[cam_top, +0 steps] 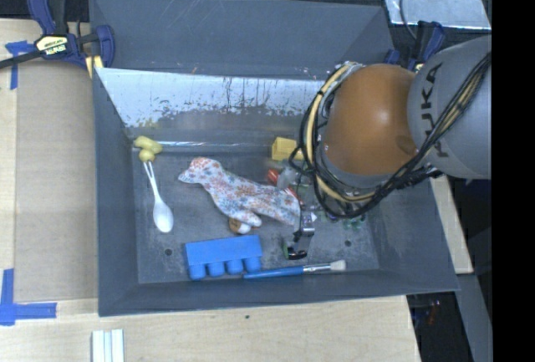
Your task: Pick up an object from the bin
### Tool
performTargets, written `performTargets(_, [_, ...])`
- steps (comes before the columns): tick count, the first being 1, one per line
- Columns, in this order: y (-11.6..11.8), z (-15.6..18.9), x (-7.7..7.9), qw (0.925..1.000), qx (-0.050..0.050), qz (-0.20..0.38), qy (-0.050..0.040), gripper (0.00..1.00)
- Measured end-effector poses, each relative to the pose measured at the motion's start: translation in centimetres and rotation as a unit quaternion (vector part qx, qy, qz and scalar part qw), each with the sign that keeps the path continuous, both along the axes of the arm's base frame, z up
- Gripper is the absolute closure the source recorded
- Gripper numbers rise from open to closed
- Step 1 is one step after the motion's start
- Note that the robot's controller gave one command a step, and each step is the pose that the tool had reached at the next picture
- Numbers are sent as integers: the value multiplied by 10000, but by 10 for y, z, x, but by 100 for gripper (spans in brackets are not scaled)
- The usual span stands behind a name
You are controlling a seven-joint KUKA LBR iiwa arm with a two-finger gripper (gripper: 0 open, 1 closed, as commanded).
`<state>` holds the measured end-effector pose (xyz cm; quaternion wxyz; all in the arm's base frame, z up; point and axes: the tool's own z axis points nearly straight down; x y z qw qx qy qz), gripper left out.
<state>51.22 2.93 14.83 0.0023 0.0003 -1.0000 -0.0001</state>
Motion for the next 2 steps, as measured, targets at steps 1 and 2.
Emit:
performTargets(1, [0,3,2,10000,1,-6,-38,0])
performTargets(2, [-32,-76,55,9992,1,-379,-79,0])
